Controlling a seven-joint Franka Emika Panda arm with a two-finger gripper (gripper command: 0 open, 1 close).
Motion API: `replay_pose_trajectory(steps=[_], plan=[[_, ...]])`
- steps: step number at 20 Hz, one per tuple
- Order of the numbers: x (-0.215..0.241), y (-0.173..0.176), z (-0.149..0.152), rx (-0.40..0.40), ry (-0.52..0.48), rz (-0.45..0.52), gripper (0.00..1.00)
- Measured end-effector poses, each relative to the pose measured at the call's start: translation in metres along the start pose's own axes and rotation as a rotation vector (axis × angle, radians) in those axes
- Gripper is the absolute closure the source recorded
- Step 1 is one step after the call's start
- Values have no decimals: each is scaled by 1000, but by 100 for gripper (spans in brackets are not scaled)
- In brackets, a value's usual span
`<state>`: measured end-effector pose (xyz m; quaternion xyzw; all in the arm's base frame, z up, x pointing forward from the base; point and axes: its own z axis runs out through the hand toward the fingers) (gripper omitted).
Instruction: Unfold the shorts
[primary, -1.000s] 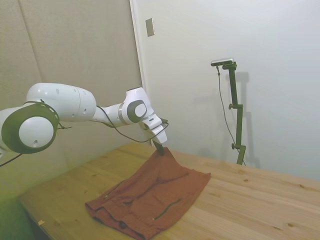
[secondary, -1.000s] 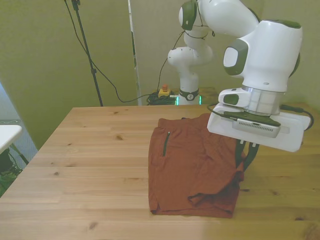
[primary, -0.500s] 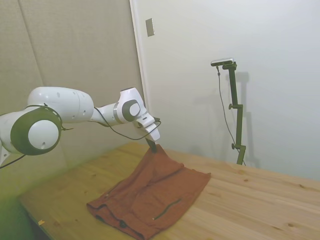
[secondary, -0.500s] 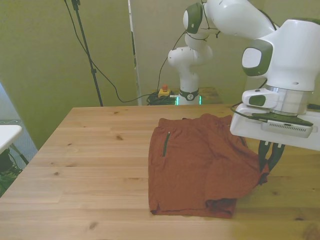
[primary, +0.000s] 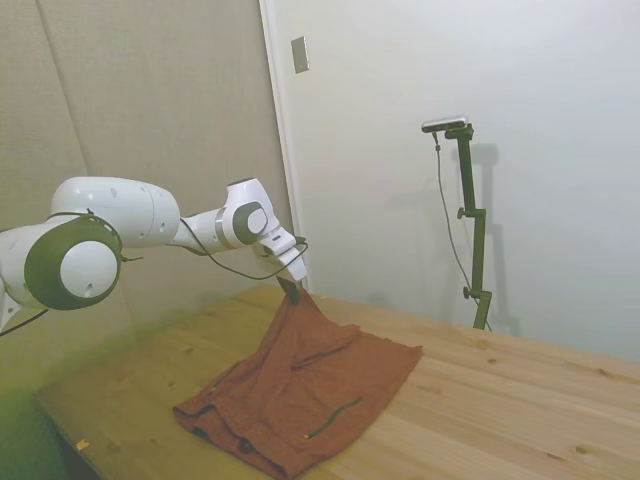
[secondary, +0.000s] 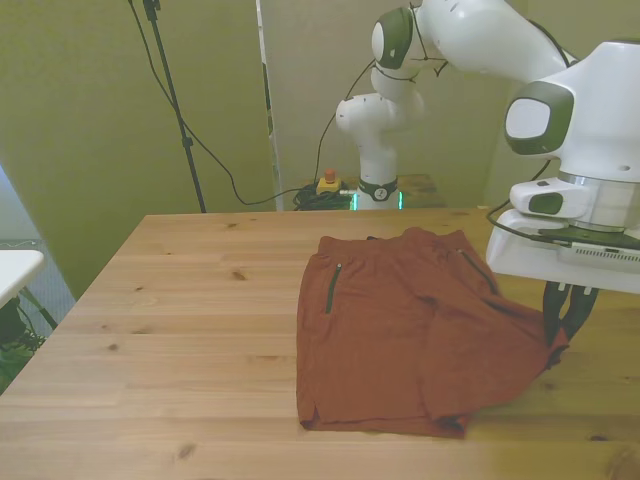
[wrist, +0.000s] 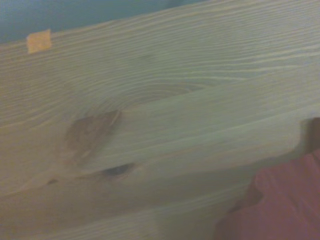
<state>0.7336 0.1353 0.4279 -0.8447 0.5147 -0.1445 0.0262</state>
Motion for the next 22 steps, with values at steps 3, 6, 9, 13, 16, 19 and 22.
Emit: replay_pose_trajectory(steps=[3,6,9,13,16,19,22], plan=[[-13,-4,-2,6,-2,-27,100],[-21,-8,-4,16,-2,-50,100],[-29,-11,-3,26,-4,-69,100],[-36,-16,-1,39,1,-85,100],[-40,-23,4,47,5,-92,100],[-52,-30,13,49,-4,-115,0],[-58,-34,20,50,-10,-135,0]])
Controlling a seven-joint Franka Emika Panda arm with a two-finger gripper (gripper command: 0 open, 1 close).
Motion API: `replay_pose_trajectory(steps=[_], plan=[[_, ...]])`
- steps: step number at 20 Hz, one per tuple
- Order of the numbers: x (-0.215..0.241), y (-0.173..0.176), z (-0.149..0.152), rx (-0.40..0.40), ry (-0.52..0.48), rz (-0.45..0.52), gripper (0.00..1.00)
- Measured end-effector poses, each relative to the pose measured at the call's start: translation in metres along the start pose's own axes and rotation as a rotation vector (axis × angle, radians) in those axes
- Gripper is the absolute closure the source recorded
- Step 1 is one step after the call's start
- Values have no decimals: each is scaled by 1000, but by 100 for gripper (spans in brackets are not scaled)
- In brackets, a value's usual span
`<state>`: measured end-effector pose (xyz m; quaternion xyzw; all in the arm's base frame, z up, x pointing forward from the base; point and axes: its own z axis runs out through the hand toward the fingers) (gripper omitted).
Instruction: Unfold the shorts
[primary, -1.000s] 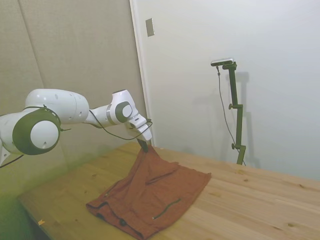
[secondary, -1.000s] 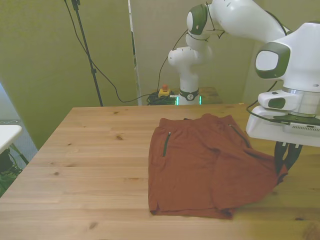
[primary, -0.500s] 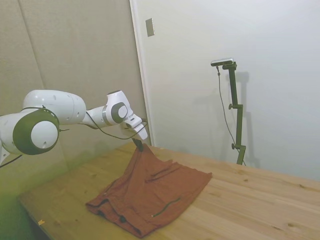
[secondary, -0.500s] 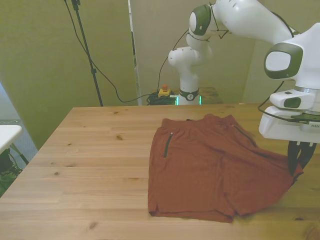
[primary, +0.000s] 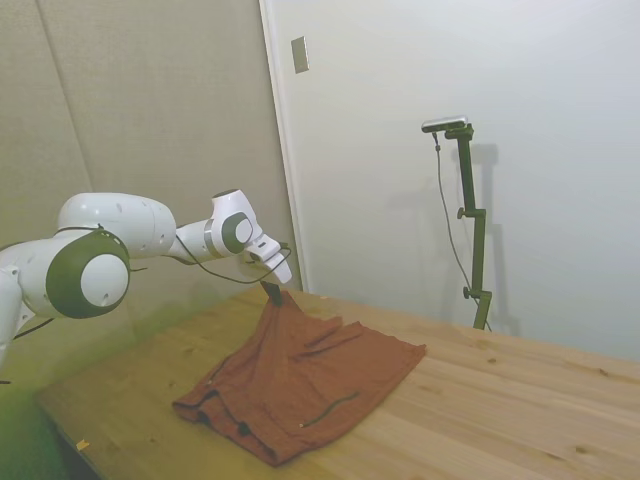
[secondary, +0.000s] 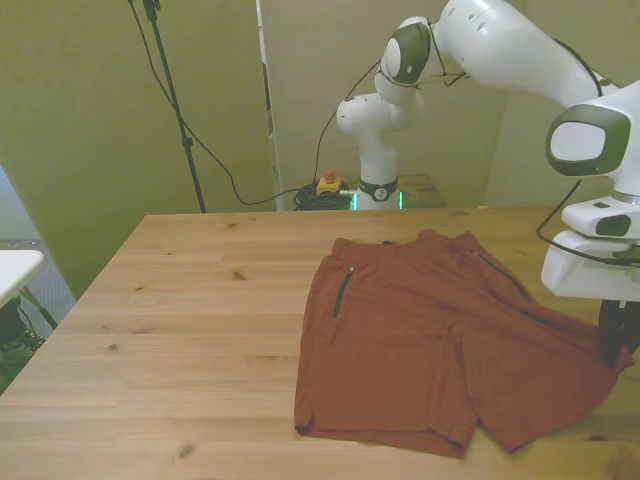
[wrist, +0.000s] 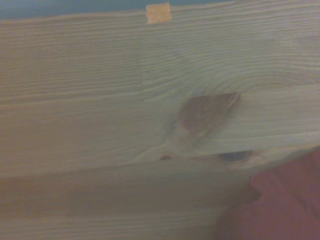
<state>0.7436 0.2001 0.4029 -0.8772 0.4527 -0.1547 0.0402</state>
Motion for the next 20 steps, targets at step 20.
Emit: replay_pose_trajectory(steps=[20], plan=[[25,-1,-53,36,48,15,0]])
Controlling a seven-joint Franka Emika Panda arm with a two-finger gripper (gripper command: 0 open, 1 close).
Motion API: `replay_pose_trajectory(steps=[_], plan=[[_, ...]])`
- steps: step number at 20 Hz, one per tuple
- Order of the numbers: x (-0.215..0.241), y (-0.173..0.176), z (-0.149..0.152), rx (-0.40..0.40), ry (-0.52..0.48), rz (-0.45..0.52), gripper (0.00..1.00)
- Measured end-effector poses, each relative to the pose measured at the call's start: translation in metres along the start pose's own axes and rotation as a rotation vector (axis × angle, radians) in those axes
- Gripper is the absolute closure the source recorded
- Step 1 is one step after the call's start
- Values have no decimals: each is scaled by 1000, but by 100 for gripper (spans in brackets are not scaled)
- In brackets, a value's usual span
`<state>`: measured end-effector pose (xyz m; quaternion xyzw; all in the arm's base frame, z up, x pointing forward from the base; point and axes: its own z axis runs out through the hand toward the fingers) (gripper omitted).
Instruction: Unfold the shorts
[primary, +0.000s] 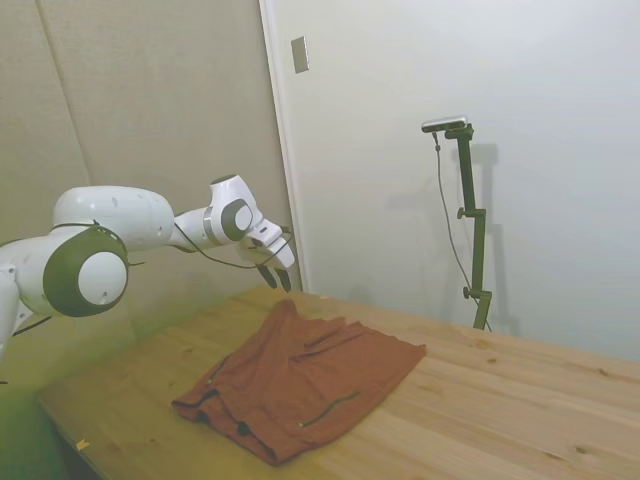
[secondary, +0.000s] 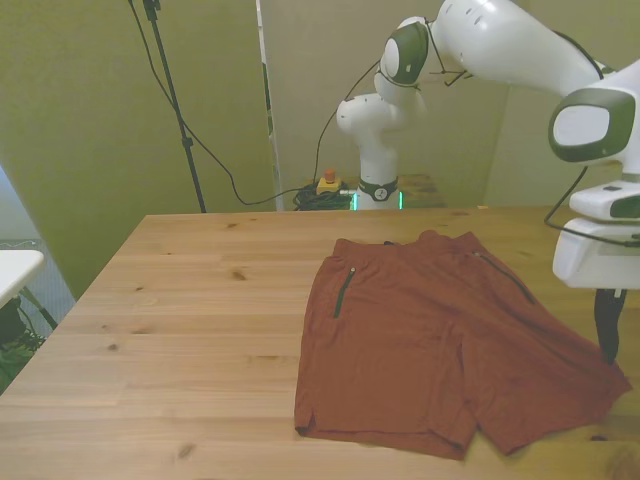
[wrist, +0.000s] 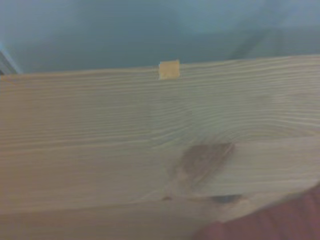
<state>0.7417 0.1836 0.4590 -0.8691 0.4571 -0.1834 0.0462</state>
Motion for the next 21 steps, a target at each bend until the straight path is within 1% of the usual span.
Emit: replay_pose_trajectory(steps=[2,4,6,8,10,13,16,21], plan=[[16,16,-9,-49,15,55,0],[37,39,-19,-88,18,101,0],[56,66,-38,-113,11,137,0],[70,95,-63,-138,-4,147,0],[74,121,-89,-151,-20,124,0],[67,159,-124,-159,-39,75,0],[49,202,-150,-191,-73,16,0],[22,281,-185,-207,-87,-61,0]])
